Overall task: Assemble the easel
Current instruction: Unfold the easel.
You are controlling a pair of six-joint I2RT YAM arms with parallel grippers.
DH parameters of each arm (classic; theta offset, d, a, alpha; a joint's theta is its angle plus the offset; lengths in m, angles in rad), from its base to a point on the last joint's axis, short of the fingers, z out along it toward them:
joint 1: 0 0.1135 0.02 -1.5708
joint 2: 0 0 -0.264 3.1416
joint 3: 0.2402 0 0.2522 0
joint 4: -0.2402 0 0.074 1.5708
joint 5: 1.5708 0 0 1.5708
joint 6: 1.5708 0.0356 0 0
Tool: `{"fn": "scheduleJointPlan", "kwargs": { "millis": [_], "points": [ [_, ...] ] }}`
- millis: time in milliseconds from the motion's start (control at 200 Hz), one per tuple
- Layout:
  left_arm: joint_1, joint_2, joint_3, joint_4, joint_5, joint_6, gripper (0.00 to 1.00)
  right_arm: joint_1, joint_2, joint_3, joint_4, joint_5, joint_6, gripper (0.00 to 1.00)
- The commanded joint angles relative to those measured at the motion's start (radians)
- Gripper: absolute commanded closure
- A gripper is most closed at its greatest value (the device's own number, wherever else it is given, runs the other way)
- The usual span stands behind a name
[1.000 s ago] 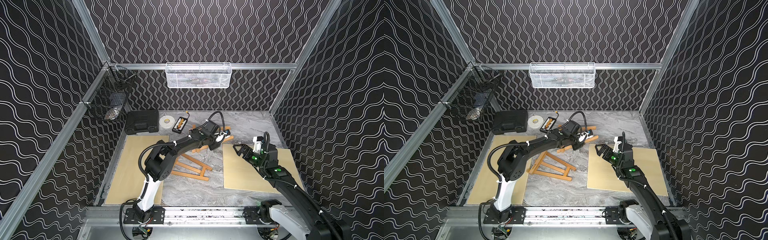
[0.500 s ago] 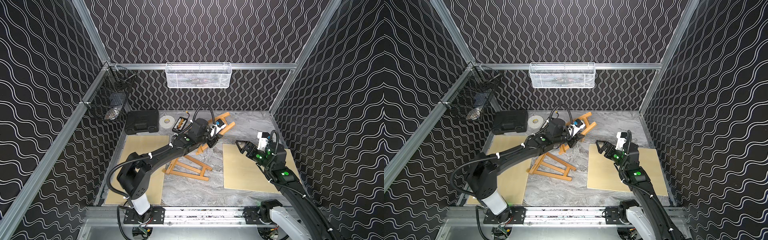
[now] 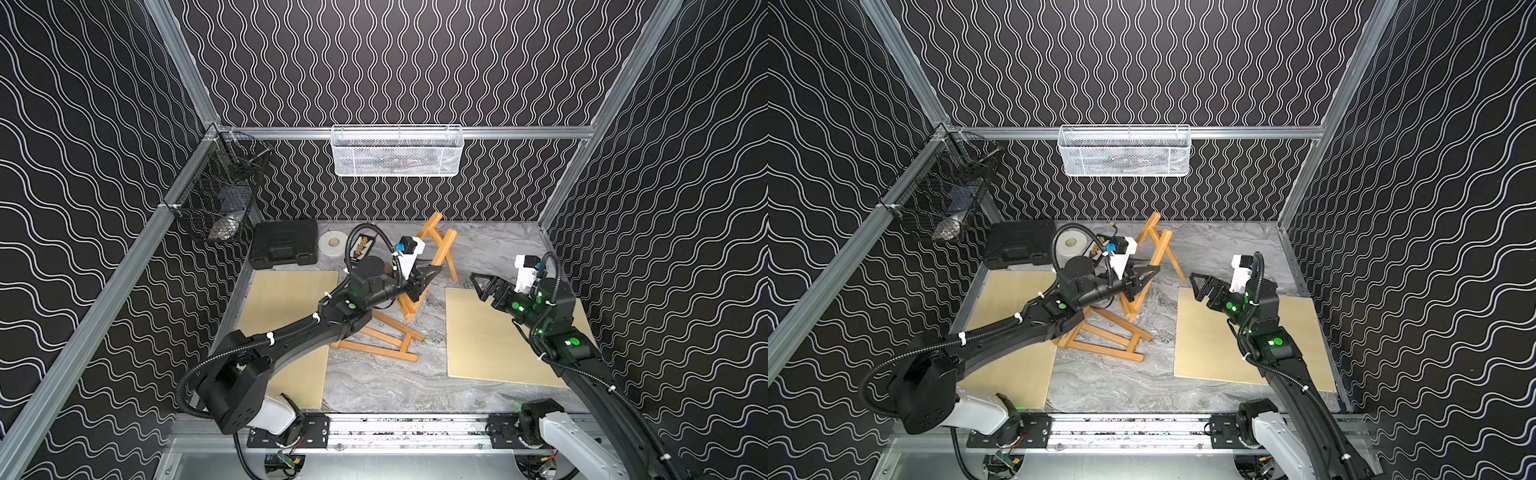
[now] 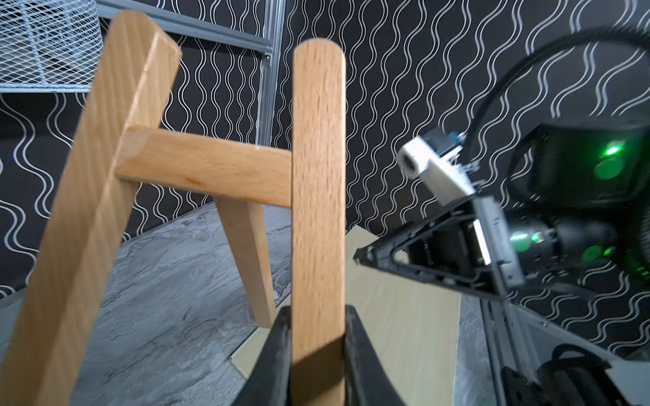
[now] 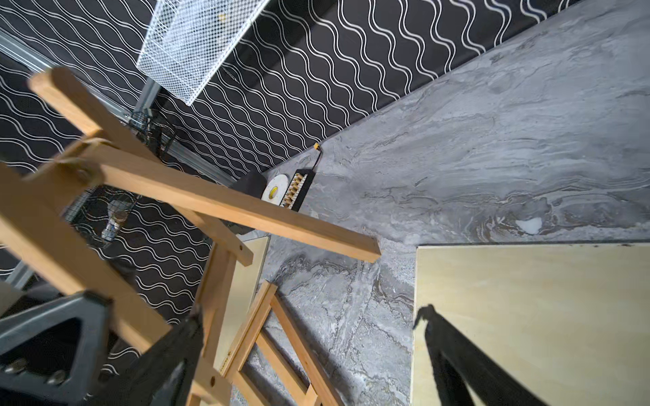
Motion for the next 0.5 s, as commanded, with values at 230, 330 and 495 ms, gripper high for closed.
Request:
{"fn": "scheduleJointPlan", "kwargs": {
  "millis": [230, 330, 495],
  "points": [
    [0.000, -0.031, -0.035, 0.216, 0.023, -0.135, 1.00, 0.146, 0.182, 0.042, 0.116, 0.166, -0.080, 0.00],
    [0.000, -0.045, -0.047, 0.210, 0.028, -0.132, 1.00, 0.151, 0.216, 0.039, 0.148, 0.225, -0.084, 0.00],
    [0.000, -0.057, -0.034, 0.156, 0.048, -0.107, 1.00, 0.153, 0.275, 0.028, 0.238, 0.132, -0.105, 0.00]
  ]
}}
